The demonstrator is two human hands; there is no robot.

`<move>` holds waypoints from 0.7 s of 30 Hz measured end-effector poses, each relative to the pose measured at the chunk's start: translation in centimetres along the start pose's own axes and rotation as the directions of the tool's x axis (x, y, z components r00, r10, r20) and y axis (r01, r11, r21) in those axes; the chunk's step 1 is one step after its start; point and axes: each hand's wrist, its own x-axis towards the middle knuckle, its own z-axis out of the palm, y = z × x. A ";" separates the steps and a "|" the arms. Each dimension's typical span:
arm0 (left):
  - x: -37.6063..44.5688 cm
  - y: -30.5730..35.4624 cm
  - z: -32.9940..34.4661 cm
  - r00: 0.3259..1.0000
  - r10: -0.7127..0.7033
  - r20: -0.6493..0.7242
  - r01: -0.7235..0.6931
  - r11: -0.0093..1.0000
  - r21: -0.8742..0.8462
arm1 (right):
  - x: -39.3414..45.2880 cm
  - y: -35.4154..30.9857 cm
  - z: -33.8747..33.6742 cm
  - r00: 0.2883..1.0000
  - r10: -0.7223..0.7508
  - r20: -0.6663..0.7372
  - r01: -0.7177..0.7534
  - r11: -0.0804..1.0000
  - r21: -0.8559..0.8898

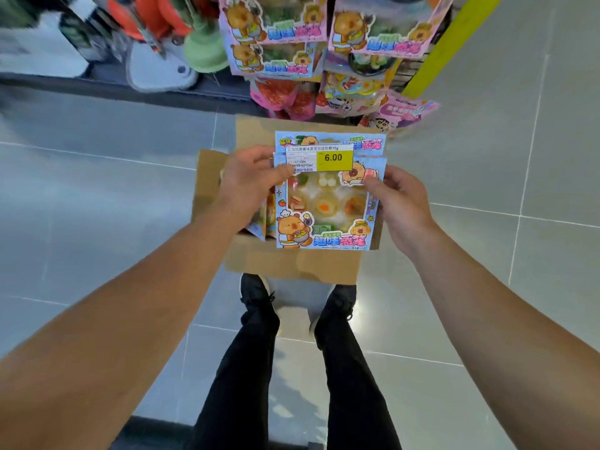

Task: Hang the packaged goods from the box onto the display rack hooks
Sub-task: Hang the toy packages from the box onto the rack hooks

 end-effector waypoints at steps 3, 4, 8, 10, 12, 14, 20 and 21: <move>-4.2 5.0 -2.7 1.000 0.029 -0.001 -0.029 0.998 -0.054 | -4.8 -4.7 1.0 0.999 -0.050 -0.012 0.051 0.998 0.032; -5.4 6.6 -3.5 0.999 0.053 -0.003 -0.053 0.996 -0.066 | -6.4 -6.3 1.3 0.998 -0.066 -0.018 0.067 0.997 0.033; -11.6 13.9 -7.0 0.983 0.182 -0.002 -0.181 0.978 -0.101 | -13.5 -13.1 2.8 0.988 -0.150 -0.028 0.151 0.987 0.055; -13.9 16.7 -8.3 0.971 0.238 -0.010 -0.238 0.965 -0.114 | -16.1 -15.5 3.3 0.982 -0.183 -0.050 0.186 0.979 0.084; -16.3 19.4 -9.9 0.958 0.288 0.001 -0.284 0.948 -0.144 | -18.9 -18.2 3.8 0.974 -0.219 -0.058 0.224 0.969 0.104; -18.2 22.1 -11.5 0.940 0.342 0.012 -0.336 0.928 -0.162 | -21.4 -20.8 4.2 0.962 -0.264 -0.071 0.271 0.955 0.122; -22.6 29.0 -14.9 0.899 0.436 0.039 -0.420 0.885 -0.203 | -27.2 -27.2 5.3 0.909 -0.401 -0.112 0.413 0.901 0.131; -23.2 29.9 -15.3 0.892 0.450 0.042 -0.432 0.877 -0.209 | -28.0 -27.9 5.4 0.900 -0.420 -0.114 0.433 0.892 0.132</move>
